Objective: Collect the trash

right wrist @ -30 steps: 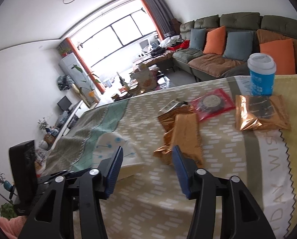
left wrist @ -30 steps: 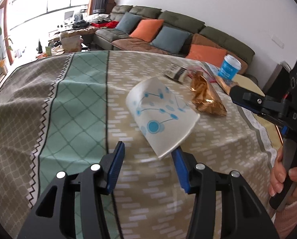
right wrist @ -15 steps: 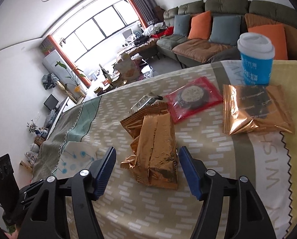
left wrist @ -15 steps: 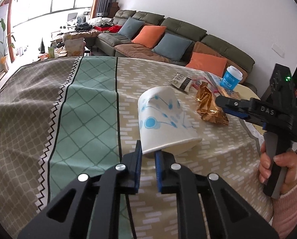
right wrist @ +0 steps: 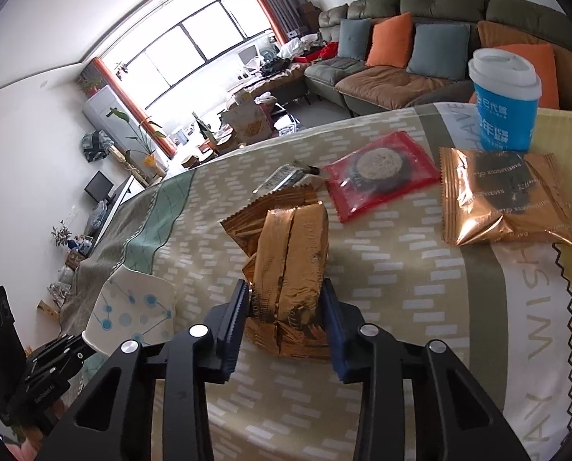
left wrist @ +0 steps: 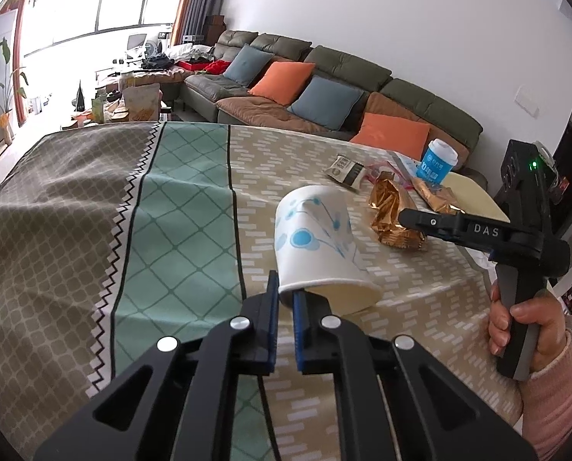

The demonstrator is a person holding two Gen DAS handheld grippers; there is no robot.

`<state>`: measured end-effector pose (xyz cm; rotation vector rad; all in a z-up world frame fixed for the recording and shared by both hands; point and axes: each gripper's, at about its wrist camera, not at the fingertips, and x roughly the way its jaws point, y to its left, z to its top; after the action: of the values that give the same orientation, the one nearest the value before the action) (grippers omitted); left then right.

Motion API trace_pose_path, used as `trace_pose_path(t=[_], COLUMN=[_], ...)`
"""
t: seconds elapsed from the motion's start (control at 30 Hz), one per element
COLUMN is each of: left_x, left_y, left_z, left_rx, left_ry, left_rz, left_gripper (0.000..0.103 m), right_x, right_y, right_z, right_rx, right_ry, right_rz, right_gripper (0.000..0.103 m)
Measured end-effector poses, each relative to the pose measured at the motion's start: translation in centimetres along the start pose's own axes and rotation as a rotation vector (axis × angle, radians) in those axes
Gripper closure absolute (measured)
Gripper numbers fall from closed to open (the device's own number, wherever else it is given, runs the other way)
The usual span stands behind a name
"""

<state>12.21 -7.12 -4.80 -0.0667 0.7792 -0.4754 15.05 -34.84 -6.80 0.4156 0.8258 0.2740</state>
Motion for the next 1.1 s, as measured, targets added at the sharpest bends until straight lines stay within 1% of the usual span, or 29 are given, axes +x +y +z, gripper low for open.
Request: trace_pose_path(t=[0.17, 0.5, 0.77, 0.8, 0.87, 0.9, 0.97, 1.0, 1.03, 1.1], left_x=[-1.7, -5.5, -8.1, -8.2, -8.0, -7.9, -7.8, -7.7, -7.5, -7.1], left_y=[0.6, 3.2, 5.4, 5.6, 5.9, 6.1, 6.6, 6.8, 6.8, 6.7], left_z=[-0.2, -1.4, -2.9, -3.0, -3.3, -3.4, -3.7, -3.9, -4.0, -4.1], left_rx=[-0.006, -0.045, -0.077, -0.072, -0.076, -0.077, -0.088, -0.083, -0.074, -0.054], left_ry=[-0.023, -0.071, -0.088, -0.085, -0.081, -0.074, -0.063, -0.059, -0.053, -0.040], left_rz=[-0.013, -0.009, -0.014, -0.010, 0.022, 0.015, -0.002, -0.010, -0.017, -0.008], left_gripper=[0.097, 0.098, 0.098, 0.097, 0.097, 0.094, 0.083, 0.073, 0.070, 0.070], right_x=[-0.9, -2.6, -2.0, -1.7, -1.2, -1.0, -0.6, -0.6, -0.6, -0.3], right_y=[1.3, 6.0, 8.9, 9.2, 9.6, 9.8, 9.9, 9.8, 9.8, 9.8], right_z=[-0.6, -2.3, -3.6, -3.8, -3.9, -3.9, -4.0, -4.2, -4.2, -4.2], right_rx=[-0.031, -0.103, -0.133, -0.139, -0.141, -0.138, -0.137, -0.138, -0.138, -0.135], right_ry=[-0.026, -0.063, -0.034, -0.029, -0.019, -0.013, -0.004, -0.002, 0.001, 0.010], right_rz=[0.022, 0.128, 0.205, 0.203, 0.205, 0.204, 0.204, 0.202, 0.198, 0.195], right_gripper=[0.067, 0.067, 0.067, 0.067, 0.067, 0.067, 0.067, 0.067, 0.067, 0.067])
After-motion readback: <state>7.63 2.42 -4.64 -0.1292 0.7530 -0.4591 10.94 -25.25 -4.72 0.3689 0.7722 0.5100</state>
